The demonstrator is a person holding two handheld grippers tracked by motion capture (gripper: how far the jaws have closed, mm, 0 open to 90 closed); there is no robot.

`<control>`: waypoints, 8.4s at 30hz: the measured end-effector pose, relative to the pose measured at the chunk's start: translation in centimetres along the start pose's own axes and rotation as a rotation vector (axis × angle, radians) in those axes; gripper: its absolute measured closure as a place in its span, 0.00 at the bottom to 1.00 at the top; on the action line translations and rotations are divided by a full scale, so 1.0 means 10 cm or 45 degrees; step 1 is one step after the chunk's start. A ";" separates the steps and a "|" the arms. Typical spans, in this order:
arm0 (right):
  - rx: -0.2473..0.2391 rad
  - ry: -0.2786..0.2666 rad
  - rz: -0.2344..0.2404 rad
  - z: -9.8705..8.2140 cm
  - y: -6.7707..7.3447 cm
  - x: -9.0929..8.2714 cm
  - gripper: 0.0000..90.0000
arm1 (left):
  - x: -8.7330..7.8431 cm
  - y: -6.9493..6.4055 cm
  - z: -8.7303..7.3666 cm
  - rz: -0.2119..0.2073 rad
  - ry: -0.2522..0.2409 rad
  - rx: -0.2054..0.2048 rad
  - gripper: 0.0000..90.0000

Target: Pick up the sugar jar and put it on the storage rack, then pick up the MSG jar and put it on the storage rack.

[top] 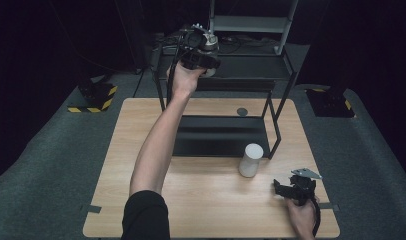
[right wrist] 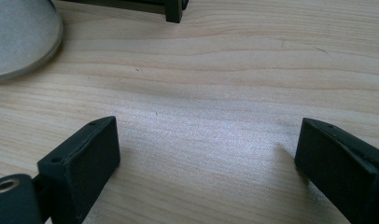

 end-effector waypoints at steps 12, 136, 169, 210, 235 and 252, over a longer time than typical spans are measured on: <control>0.001 0.000 0.000 0.00 0.00 0.00 0.06 | -0.05 0.04 -0.02 -0.027 -0.005 -0.063 0.05; -0.003 -0.002 -0.001 0.00 0.00 0.00 0.06 | 0.19 -0.40 -3.16 0.027 0.120 -0.108 0.04; -0.006 -0.001 0.000 0.00 0.00 0.00 0.06 | 0.51 -0.57 -3.49 0.117 0.214 -0.106 0.02; -0.042 -0.015 0.100 -0.03 0.00 -0.07 0.04 | 0.50 -0.58 -3.49 0.120 0.217 -0.110 0.02; -0.151 -0.034 0.274 0.09 0.30 -0.02 0.05 | 0.50 -0.58 -3.49 0.122 0.217 -0.111 0.02; -0.126 -0.069 0.328 0.14 0.37 0.06 0.06 | 0.50 -0.58 -3.49 0.122 0.216 -0.111 0.02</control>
Point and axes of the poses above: each handheld gripper's, and its own axes: x roughly forward along the jaws, z roughly out of its top, y roughly to its left, the point moved 4 cm from there along x, roughly forward along the jaws, and after that the axes turned 1 degree about -x, right-handed, at the moved point
